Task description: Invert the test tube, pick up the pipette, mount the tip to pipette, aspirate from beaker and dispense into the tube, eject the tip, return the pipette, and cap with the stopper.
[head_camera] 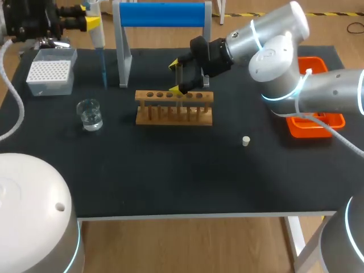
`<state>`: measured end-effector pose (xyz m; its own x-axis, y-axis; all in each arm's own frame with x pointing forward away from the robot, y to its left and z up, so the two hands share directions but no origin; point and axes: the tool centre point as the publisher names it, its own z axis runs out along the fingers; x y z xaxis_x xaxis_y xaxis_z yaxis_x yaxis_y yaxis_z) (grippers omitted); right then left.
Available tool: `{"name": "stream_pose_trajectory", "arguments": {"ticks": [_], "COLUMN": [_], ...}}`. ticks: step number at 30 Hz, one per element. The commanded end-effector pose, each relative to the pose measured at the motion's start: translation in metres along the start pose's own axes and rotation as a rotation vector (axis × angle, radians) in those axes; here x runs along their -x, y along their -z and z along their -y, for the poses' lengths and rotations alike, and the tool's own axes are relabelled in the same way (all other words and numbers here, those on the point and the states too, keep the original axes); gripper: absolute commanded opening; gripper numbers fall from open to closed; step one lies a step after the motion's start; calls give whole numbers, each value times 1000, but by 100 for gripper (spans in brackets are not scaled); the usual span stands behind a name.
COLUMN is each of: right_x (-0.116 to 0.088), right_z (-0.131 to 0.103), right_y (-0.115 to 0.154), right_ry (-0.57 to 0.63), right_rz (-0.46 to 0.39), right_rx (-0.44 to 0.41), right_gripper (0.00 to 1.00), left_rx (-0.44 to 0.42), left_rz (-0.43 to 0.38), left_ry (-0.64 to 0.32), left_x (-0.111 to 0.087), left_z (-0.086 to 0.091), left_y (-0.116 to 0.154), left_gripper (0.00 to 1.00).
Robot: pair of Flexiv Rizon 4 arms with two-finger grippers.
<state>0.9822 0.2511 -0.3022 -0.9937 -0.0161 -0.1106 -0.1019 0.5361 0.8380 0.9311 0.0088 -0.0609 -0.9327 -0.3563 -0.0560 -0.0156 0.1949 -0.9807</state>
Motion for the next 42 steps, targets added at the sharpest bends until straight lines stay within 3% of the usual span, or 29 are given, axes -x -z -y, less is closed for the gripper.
{"name": "stream_pose_trajectory", "arguments": {"ticks": [1,10,21,28,42], "right_x": [1,1,1,1,1], "right_z": [0,0,0,0,0], "right_y": [1,1,1,1,1], "right_ry": [0,0,0,0,0], "right_rz": [-4,-4,-4,-4,-4], "right_rx": [-3,-3,-3,-3,-3], "right_gripper": [100,100,100,100,100], "left_rx": [9,-23,-82,-102,-126], "left_rz": [-40,-118,-217,-266,-350], "left_ry": [20,94,68,62,50], "left_x": [11,14,3,-2,0], "left_z": [17,56,96,106,110], "left_y": [-12,-40,-77,-102,-142], "left_gripper": [0,0,0,0,0]}}
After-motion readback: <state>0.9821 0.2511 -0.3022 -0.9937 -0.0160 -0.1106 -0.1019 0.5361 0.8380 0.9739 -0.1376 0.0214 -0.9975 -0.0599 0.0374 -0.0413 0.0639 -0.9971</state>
